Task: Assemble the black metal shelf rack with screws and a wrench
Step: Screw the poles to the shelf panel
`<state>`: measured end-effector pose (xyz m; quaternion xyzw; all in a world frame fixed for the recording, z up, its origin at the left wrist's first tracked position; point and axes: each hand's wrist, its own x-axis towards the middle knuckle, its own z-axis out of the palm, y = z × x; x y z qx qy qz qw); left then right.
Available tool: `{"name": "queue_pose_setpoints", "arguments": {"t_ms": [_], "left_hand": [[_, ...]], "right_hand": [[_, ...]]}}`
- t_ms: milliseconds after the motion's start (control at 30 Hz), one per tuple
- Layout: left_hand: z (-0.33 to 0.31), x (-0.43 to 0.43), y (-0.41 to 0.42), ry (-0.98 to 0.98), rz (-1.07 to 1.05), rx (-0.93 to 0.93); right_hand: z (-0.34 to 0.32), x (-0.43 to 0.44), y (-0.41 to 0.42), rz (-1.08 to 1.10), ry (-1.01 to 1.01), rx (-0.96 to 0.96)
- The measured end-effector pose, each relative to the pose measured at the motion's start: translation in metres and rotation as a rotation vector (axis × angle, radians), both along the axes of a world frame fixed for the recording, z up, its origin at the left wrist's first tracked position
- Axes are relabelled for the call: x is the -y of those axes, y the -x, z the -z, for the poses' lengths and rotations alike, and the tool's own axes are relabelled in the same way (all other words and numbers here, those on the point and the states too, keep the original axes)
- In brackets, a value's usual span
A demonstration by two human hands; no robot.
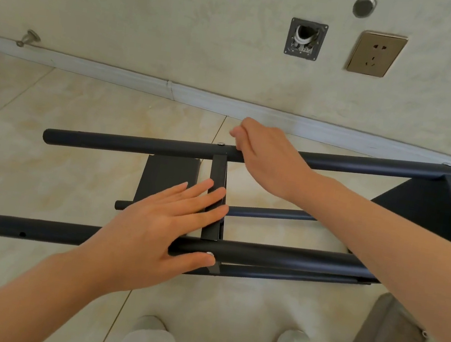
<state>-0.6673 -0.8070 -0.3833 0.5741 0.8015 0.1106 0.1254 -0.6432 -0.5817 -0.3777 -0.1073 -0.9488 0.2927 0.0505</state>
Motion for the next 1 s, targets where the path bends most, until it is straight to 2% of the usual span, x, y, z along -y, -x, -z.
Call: {"name": "queue_pose_setpoints", "arguments": {"t_ms": [67,200,433,700,900,1000], "left_hand": [[-0.001,0.0,0.0,-0.032,0.009,-0.04],[0.001,0.004,-0.004,-0.077,0.03,-0.107],[0.013,0.012,0.003,0.015,0.122,-0.305],[0.027,0.024,-0.007,-0.056,0.11,-0.23],[0.03,0.025,-0.007,-0.089,0.099,-0.178],[0.031,0.025,-0.007,-0.098,0.1,-0.162]], "right_hand": [[0.005,0.001,0.005,0.007,0.011,0.037],[0.004,-0.001,0.004,0.016,0.06,-0.008],[0.005,0.004,-0.006,-0.027,0.107,-0.019],[0.005,0.02,-0.028,-0.109,0.005,-0.012],[-0.001,0.017,-0.05,-0.177,0.252,-0.159],[0.004,0.014,-0.073,-0.263,0.198,-0.141]]}}
